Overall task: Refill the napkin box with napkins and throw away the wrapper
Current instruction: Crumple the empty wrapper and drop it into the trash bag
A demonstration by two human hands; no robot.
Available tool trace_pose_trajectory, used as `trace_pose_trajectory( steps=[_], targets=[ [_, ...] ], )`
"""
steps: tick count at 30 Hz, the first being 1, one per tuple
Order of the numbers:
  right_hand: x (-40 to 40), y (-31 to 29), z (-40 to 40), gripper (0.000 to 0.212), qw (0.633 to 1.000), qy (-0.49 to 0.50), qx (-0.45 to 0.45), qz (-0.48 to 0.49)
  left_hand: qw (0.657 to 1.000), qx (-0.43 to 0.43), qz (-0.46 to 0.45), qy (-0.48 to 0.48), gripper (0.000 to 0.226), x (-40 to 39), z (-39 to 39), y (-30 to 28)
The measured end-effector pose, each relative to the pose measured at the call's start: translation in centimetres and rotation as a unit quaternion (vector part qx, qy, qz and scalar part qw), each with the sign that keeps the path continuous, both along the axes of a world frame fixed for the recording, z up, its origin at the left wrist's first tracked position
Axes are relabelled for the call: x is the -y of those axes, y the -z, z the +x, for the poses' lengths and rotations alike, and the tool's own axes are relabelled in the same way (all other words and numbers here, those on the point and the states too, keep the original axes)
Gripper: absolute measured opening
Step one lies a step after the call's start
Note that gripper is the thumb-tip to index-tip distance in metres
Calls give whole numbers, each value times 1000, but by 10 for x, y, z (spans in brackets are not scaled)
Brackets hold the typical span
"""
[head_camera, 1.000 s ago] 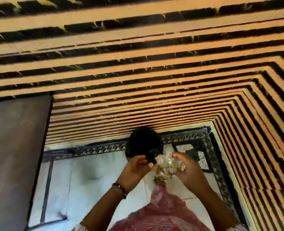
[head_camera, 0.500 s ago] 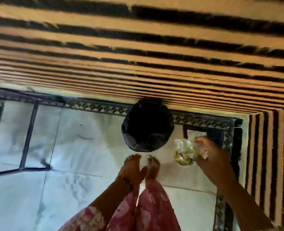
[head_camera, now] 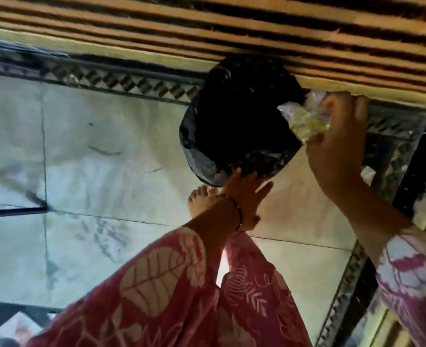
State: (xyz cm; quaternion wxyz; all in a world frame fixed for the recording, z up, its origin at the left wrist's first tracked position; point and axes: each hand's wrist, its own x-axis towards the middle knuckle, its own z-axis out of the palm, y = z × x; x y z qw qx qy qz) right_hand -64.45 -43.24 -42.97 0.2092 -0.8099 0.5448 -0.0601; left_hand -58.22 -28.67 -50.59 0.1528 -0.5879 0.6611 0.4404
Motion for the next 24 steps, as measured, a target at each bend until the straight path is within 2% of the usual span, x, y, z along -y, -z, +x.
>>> trace_pose_trajectory(
  steps=[2,4,6,8,10,13,15,17,20,22,24],
  targets=[
    [1,3,2,44,1000,18,-10,10,1000,0,22,10,85,-21,-8,-2],
    [1,5,4,46,999,21,-1,28,996,-9,-34,-76,84,-31,-5,-11],
    [1,9,8,46,999,7,16,44,978,8,-95,-185,86,-22,4,-17],
    [1,17,17,48,997,-28,36,54,964,8,-55,-259,91,-3,15,-11],
    [3,27,25,51,994,-65,46,77,971,-2,-3,-240,94,11,17,-2],
    [9,41,32,56,987,-90,13,135,996,-7,0,-83,90,1,0,-1],
    [12,51,34,64,981,-103,-19,163,999,-8,37,-35,92,-22,-12,1],
    [10,63,35,81,973,-122,-69,184,998,-5,47,-36,93,-40,-12,2],
    [2,80,42,102,933,-164,-171,270,996,-15,-39,-77,81,-45,5,-4],
    [-5,95,45,95,896,-202,-216,330,985,15,-87,-145,77,-43,21,-9],
    [-11,111,45,82,865,-249,-236,366,981,60,-81,-165,78,-43,35,-4]
  ],
)
